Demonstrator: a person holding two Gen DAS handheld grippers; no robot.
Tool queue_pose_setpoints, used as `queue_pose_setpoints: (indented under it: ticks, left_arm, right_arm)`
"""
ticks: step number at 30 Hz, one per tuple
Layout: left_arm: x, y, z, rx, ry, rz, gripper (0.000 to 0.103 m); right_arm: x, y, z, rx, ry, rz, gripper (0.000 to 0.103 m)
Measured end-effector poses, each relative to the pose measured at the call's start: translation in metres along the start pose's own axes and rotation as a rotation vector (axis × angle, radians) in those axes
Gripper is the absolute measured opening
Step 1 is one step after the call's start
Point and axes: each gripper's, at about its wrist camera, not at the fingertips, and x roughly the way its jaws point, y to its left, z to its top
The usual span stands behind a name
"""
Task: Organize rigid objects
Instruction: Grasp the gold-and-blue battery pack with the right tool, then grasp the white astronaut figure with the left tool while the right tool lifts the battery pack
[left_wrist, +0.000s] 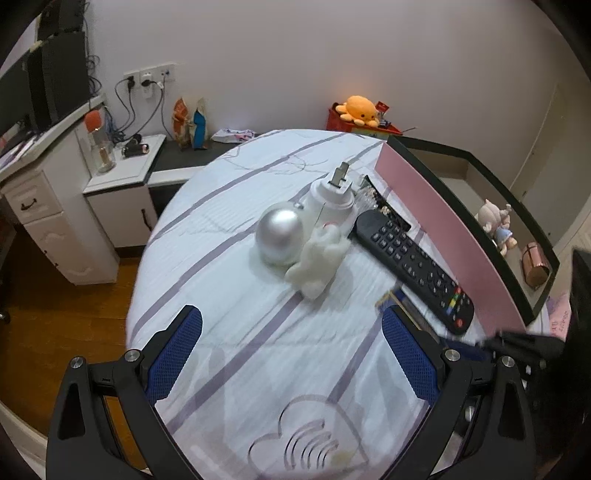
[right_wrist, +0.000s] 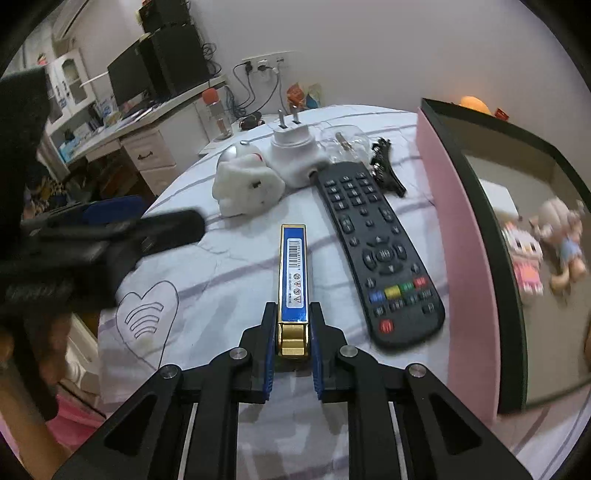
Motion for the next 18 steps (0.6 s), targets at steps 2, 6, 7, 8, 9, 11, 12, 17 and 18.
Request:
queue_pose_setpoints:
  ticks: [2,6,7,8,9,11,12,17,18]
  left_arm:
    - [0.008,-0.001,0.006,-0.003,0.009,0.010,0.099]
    - [0.025,-0.002,0.016,-0.001,0.023,0.020,0.099]
    - [0.029,-0.002,0.018,0.000,0.025,0.027,0.099]
    - [0.033,-0.002,0.019,0.003,0.029,0.029,0.099]
    - [0.035,-0.002,0.021,0.005,0.030,0.029,0.099]
    - [0.042,-0.003,0.025,0.007,0.035,0.033,0.099]
    - [0.046,-0.003,0.027,0.010,0.037,0.031,0.099]
    - [0.059,-0.005,0.034,0.033,0.046,0.043,0.099]
    - [0.061,-0.006,0.034,0.036,0.045,0.036,0.098]
  right_arm:
    - [0.004,-0.002,0.003,0.006,-0.009,0.007,0.016]
    - [0.011,-0.007,0.012,0.031,-0.021,0.031,0.023]
    - [0.013,-0.007,0.015,0.033,-0.024,0.035,0.025]
    - [0.015,-0.007,0.017,0.035,-0.029,0.036,0.026]
    - [0.017,-0.007,0.018,0.037,-0.031,0.036,0.026]
    - [0.020,-0.006,0.021,0.035,-0.033,0.036,0.026]
    - [0.021,-0.006,0.022,0.035,-0.034,0.038,0.026]
    - [0.024,-0.007,0.024,0.040,-0.035,0.052,0.026]
    - [0.024,-0.007,0.024,0.040,-0.034,0.052,0.026]
